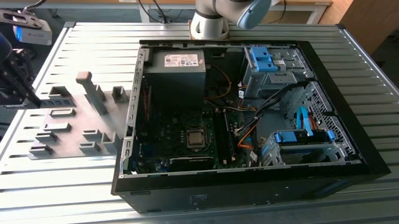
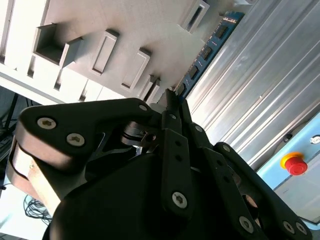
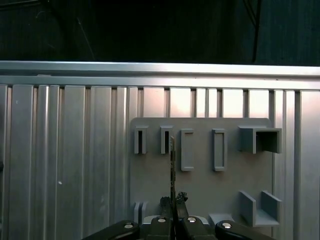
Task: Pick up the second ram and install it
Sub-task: 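Pick up the second ram and move it above second insertion slot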
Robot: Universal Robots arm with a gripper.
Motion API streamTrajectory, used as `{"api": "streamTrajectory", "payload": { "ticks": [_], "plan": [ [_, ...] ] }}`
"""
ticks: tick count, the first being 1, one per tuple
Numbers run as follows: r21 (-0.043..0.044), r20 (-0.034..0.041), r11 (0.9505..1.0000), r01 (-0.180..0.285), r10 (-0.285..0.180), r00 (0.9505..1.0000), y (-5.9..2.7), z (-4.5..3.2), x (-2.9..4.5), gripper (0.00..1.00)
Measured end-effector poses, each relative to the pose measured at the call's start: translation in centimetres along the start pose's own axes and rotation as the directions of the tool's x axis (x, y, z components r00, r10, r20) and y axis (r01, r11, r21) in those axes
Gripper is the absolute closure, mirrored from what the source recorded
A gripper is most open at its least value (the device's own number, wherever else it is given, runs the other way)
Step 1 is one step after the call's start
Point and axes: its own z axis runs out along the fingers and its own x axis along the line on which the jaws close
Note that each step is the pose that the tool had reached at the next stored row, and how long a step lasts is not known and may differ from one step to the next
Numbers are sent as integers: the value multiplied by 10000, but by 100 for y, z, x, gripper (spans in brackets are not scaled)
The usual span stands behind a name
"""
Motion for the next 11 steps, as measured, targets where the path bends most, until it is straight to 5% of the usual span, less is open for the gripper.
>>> {"api": "streamTrajectory", "payload": {
  "ticks": [11],
  "plan": [
    [1,0,10000,-3,3,10000,0,-167,-2,86]
  ]
}}
